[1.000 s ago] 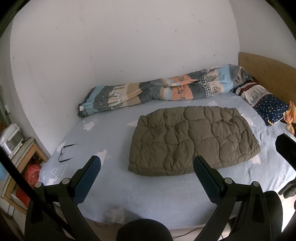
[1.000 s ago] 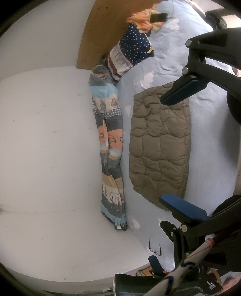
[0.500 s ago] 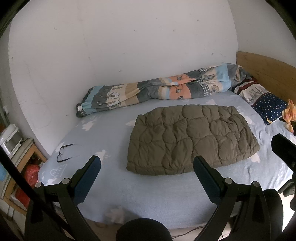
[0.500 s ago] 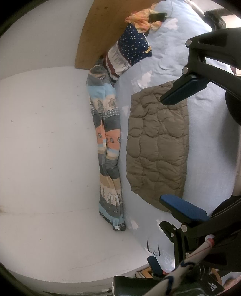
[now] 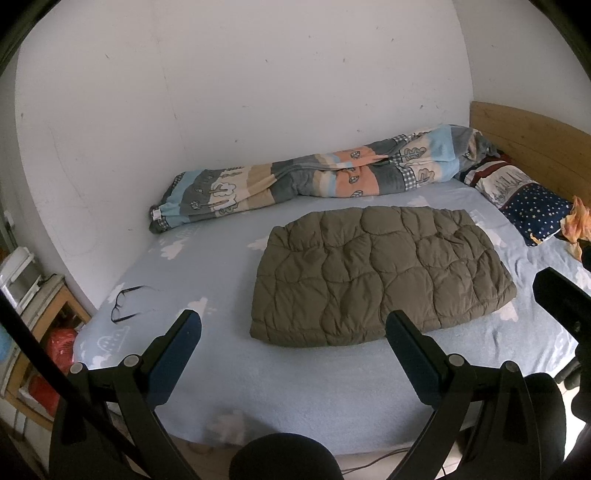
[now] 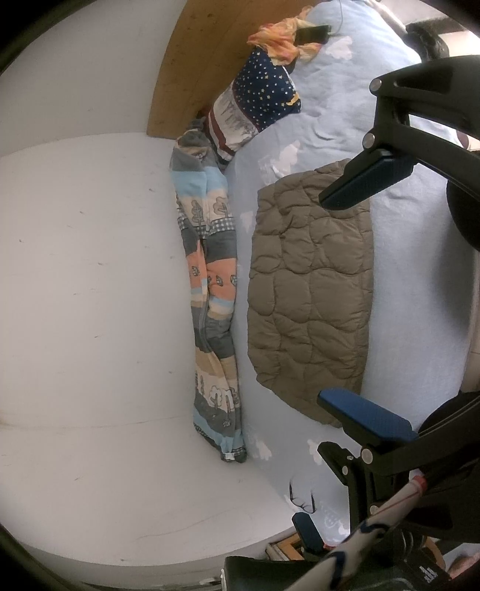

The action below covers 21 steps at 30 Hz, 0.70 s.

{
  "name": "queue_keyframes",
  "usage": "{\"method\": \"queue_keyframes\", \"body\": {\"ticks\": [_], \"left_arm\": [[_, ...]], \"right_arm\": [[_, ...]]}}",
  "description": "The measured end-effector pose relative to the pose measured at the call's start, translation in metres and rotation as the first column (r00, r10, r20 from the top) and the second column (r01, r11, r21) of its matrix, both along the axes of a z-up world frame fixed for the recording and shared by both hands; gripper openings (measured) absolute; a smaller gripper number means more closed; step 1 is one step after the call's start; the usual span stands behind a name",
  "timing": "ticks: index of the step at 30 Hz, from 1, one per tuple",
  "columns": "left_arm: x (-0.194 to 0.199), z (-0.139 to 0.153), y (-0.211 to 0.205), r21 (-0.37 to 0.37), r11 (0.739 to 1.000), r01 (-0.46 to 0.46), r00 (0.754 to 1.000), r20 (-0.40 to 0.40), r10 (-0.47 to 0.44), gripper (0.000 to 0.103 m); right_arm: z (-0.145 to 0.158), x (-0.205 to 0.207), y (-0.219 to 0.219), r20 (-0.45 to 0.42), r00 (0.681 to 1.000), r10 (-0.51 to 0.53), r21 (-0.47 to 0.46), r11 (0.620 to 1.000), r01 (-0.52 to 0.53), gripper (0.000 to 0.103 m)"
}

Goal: Fold large clothes

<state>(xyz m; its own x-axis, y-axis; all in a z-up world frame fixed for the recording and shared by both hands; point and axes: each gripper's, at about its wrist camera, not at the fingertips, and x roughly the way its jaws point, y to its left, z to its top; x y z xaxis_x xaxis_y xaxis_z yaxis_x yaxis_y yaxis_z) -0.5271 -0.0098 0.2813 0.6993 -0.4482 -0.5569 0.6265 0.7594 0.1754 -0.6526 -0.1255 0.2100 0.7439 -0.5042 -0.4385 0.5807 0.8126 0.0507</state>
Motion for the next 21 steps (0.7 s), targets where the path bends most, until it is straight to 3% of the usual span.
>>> {"method": "queue_keyframes", "body": {"ticks": [12,21], "left_arm": [[-0.001,-0.003,-0.002,-0.001,1.0,0.0,1.0,-0.006,0.0,0.1],[-0.004,-0.013,0.002,-0.038,0.998,0.043,0.996,-0.073,-0.046,0.1]], "right_arm": [[-0.003,-0.001,-0.001,-0.005,1.0,0.003,0.002,1.0,-0.003,0.099],[-0.004,-0.002,-0.002,-0.005,1.0,0.008,0.001,1.0,-0.008,0.099]]}}
